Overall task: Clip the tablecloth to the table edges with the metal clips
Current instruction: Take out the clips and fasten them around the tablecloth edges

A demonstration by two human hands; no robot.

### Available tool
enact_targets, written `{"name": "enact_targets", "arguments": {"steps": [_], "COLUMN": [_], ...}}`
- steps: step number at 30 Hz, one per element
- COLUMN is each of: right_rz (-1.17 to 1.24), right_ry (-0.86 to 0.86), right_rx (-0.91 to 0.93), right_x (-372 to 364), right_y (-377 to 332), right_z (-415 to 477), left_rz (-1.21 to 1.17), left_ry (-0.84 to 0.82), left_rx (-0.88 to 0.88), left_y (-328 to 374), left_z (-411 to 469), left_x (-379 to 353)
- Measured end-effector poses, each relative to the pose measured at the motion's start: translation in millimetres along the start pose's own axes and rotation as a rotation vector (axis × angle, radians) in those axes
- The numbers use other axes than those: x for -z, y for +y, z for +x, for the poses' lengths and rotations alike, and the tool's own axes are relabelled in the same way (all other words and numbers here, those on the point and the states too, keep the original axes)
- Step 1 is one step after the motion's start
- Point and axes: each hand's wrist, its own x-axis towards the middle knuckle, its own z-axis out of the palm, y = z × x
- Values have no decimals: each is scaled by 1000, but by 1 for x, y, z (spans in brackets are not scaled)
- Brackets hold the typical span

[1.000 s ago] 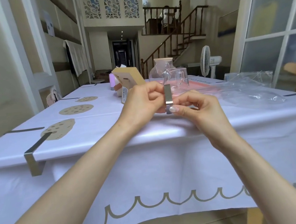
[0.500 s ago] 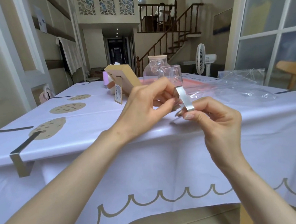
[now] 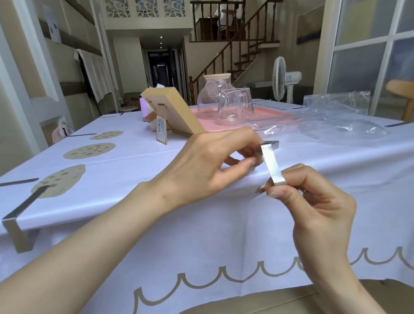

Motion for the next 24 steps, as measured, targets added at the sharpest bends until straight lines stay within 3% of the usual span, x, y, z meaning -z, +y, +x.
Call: {"name": "enact_targets", "arguments": {"steps": [10, 24], "right_rz": [91, -84], "right_ry": [60, -6], "right_rx": [-19, 218], "right_x": [-6, -2], "right_y": [32, 59], "right_z": [-7, -8], "left_rz": [279, 489], "left_ry": [-69, -127], "left_rx": [-72, -212], "left_y": [-7, -2], "left_z": [3, 0], "left_x": [-10, -13]}}
